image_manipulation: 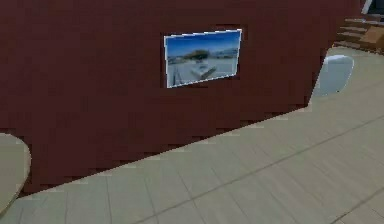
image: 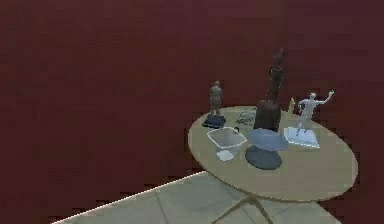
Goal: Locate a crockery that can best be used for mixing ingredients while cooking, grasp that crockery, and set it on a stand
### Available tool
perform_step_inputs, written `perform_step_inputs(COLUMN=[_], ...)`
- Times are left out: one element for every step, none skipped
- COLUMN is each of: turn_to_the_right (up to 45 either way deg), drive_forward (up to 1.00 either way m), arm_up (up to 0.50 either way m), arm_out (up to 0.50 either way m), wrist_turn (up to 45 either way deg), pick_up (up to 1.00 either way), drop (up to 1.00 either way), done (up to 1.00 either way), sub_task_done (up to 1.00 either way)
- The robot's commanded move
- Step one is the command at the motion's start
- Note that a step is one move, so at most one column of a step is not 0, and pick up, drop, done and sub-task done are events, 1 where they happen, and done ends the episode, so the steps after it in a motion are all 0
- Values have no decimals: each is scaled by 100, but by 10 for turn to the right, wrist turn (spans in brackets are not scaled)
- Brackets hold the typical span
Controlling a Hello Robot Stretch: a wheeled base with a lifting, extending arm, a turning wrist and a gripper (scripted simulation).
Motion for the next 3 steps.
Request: perform_step_inputs(turn_to_the_right=[-450, -300, 450], drive_forward=[0, 0, 0], arm_up=[0, 0, 0], arm_out=[0, 0, 0], wrist_turn=[0, 0, 0], pick_up=[0, 0, 0], drop=[0, 0, 0], done=[0, 0, 0], sub_task_done=[0, 0, 0])
